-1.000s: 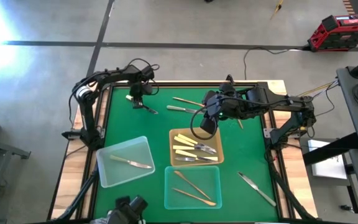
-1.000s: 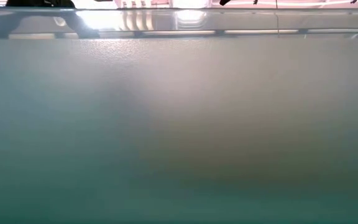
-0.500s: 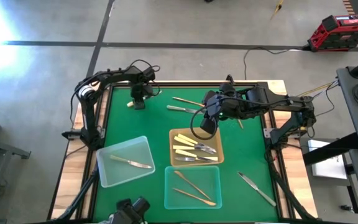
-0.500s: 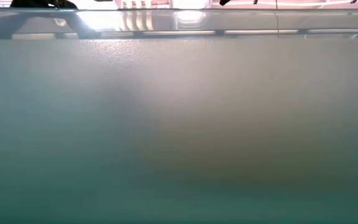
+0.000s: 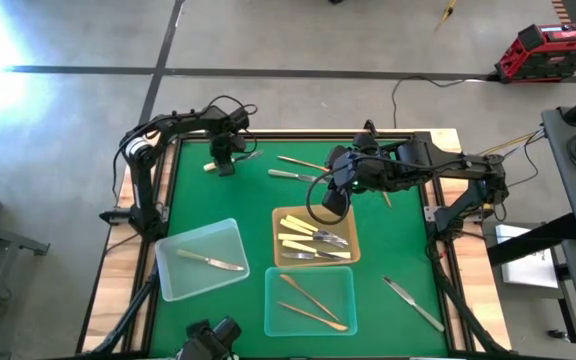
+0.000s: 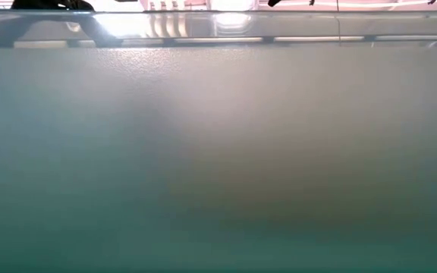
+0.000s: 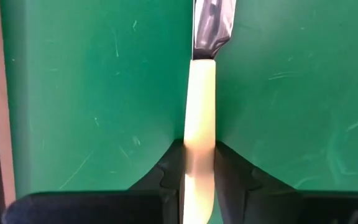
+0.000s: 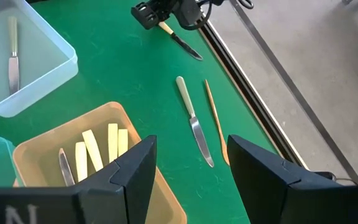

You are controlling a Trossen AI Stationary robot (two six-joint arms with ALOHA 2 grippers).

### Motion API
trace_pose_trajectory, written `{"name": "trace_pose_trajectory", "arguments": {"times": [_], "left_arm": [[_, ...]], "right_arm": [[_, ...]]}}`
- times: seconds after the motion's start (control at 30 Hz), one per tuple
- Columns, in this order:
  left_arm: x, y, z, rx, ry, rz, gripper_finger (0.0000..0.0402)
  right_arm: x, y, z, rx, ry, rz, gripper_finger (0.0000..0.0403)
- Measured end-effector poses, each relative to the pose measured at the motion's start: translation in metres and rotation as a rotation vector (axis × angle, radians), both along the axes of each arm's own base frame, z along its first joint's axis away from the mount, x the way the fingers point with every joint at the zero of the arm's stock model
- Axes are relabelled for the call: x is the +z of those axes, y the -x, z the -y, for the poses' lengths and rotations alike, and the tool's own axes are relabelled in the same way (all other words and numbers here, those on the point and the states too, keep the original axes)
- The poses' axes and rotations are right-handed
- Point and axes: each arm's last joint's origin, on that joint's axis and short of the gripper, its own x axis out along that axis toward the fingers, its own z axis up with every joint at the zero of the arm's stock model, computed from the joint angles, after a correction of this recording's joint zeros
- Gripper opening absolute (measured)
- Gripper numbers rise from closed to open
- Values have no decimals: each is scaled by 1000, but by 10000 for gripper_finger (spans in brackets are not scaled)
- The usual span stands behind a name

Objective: Sort silverware by color (type)
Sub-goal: Put the yellow table knife into the orange bin

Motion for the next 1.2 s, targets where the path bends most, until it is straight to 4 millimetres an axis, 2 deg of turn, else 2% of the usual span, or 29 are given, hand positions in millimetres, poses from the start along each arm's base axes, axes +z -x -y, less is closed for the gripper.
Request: {"name": "trace_pose_trajectory", "arguments": {"times": [0.2,0.5,0.67,0.77,0.93,1.07,1.2], "left_arm": [[13,-1,1,16,-16,53,38],[50,1,10,57,-28,211,38],[74,-1,21,54,53,411,38],[91,-11,31,39,84,562,38],[110,-40,61,-65,89,716,38],[119,-71,99,-193,104,797,38],[125,-97,137,-240,62,845,38]], "right_arm": [[0,0,0,0,0,0,189],[0,0,0,0,0,0,189],[0,0,0,0,0,0,189],[0,0,0,0,0,0,189],[0,0,0,0,0,0,189],[0,0,0,0,0,0,189],[0,0,0,0,0,0,189]]}}
